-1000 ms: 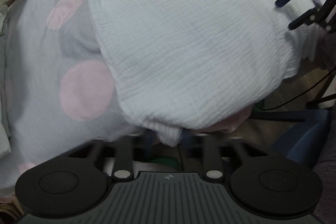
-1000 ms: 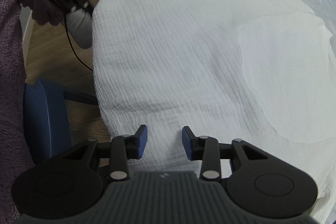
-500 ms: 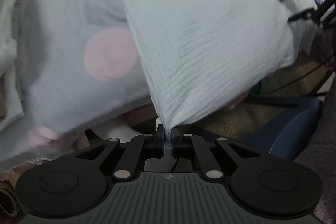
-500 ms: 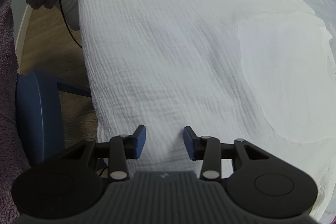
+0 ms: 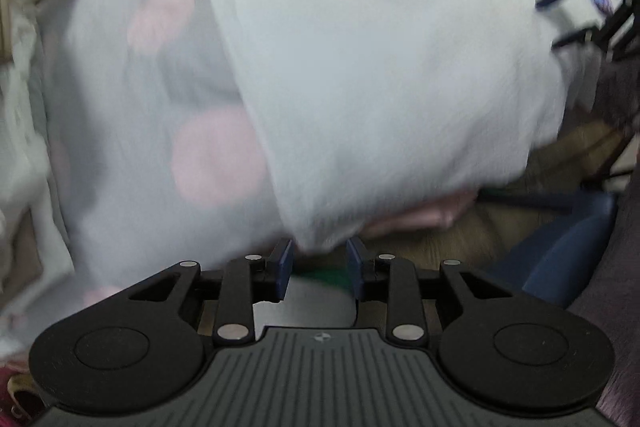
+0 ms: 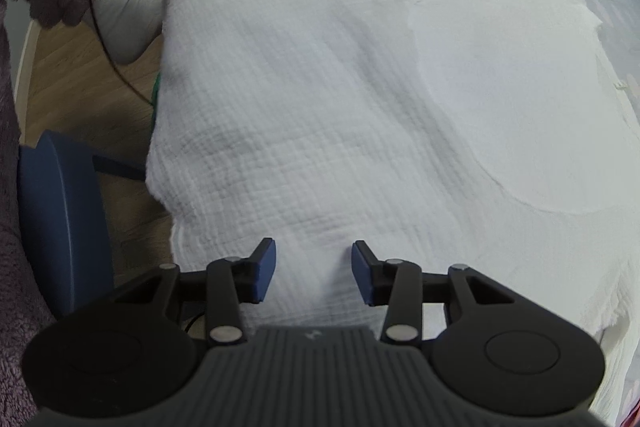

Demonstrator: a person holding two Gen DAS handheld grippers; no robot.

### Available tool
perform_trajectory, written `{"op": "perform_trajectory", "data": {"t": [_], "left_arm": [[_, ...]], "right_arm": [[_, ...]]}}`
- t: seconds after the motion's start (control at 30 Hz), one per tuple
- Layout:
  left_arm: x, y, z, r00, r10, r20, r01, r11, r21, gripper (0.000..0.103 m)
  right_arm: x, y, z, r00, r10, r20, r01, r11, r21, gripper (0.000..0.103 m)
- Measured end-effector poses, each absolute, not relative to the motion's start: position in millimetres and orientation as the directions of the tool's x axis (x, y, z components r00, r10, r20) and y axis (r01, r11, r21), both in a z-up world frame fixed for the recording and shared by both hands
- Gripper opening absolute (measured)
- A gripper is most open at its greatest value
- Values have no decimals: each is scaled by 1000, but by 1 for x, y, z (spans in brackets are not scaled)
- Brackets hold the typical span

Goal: Fold clothes

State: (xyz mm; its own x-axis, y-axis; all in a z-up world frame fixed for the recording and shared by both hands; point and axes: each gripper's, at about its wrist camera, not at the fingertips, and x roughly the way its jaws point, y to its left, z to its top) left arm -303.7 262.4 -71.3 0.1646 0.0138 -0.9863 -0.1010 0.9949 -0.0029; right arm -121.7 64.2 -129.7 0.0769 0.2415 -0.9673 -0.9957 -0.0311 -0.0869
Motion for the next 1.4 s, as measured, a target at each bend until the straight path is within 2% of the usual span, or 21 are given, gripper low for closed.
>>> {"op": "perform_trajectory", "data": {"t": [0.13, 0.33, 0.53, 0.63, 0.87, 1.1, 1.4], "left_arm": [[-277, 265, -54, 268, 26, -963, -109, 994, -3, 27], [-226, 249, -39, 410, 18, -912, -34, 999, 4, 27], [-172, 235, -29, 540, 1, -842, -47, 999, -29, 27], [-147, 234, -24, 569, -10, -822, -40, 998, -40, 27], [-103, 234, -22, 610, -20, -792, -43, 997, -58, 28], [-75, 237, -32, 630, 21, -776, -97, 994, -52, 28], [-49, 241, -53, 608, 36, -793, -122, 991, -49, 28]], "right_arm": [[-106, 56, -118, 131, 269, -954, -990, 76, -115, 46], [-64, 25, -103, 226, 278, -934, -942, 305, -138, 47], [9, -44, -77, 359, 252, -899, -736, 669, -106, 49], [38, -83, -64, 418, 213, -883, -613, 783, -102, 50], [89, -154, -55, 530, 85, -843, -421, 890, -175, 51], [133, -228, -80, 538, 29, -843, -135, 989, -52, 51], [164, -285, -113, 463, -24, -886, 139, 989, 45, 50]]}}
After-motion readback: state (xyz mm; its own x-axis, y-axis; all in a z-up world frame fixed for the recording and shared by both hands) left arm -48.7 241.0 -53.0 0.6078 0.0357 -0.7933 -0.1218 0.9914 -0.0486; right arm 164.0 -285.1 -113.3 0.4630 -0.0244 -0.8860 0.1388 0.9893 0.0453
